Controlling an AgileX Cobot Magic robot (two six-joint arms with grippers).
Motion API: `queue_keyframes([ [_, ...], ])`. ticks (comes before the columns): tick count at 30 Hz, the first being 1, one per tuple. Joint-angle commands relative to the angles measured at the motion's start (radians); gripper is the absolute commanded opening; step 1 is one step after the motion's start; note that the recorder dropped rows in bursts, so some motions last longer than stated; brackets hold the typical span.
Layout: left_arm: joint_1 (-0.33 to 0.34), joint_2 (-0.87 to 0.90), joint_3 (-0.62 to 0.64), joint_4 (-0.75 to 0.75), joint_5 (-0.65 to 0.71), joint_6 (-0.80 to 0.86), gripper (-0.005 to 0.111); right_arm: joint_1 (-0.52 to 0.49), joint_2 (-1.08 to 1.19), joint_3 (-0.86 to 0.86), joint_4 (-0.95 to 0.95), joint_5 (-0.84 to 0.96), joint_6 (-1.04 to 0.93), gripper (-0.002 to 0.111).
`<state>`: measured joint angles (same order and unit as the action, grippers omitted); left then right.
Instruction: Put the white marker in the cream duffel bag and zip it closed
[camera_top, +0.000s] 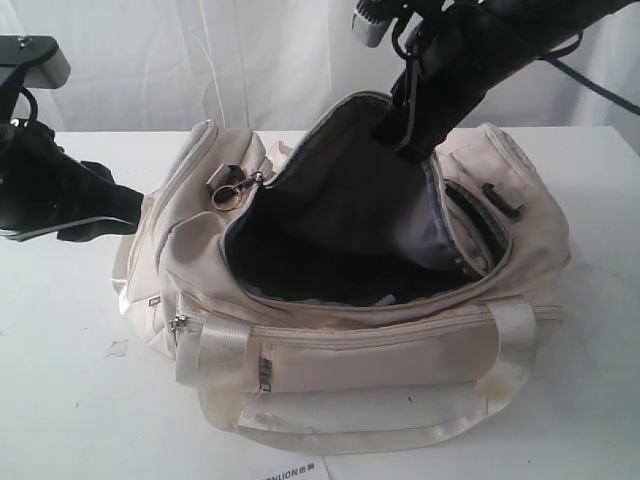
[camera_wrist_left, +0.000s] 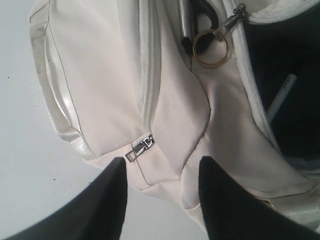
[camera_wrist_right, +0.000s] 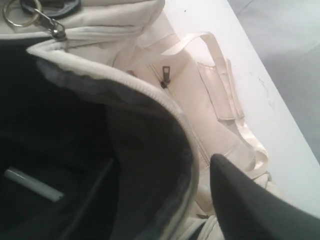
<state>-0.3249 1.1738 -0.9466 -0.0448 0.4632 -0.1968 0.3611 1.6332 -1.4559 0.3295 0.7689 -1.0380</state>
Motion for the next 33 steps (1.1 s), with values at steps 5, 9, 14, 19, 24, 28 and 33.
queue_keyframes([
  [5,0.004,-0.010,0.006,-0.012,0.004,-0.008,0.050,-0.003,0.069,0.001,-0.049,-0.085,-0.014,0.042],
  [9,0.004,-0.010,0.006,-0.012,0.004,-0.008,0.050,-0.003,0.063,0.001,-0.003,-0.061,0.087,0.015],
  [14,0.004,-0.010,0.006,-0.012,0.004,-0.010,0.050,-0.001,0.023,0.004,0.077,0.108,0.100,0.011],
  [19,0.004,-0.010,0.006,-0.012,0.002,-0.010,0.050,-0.002,-0.040,0.019,0.107,0.197,0.101,0.011],
  [24,0.004,-0.010,0.006,-0.015,0.002,-0.010,0.050,-0.002,-0.094,0.063,0.122,0.309,0.107,0.011],
  [28,0.004,-0.010,0.006,-0.022,0.002,-0.012,0.050,0.008,-0.094,0.131,0.188,0.357,0.100,0.011],
  [33,0.004,-0.010,0.006,-0.052,0.002,-0.012,0.050,0.112,-0.096,0.243,0.195,0.268,0.094,0.011],
])
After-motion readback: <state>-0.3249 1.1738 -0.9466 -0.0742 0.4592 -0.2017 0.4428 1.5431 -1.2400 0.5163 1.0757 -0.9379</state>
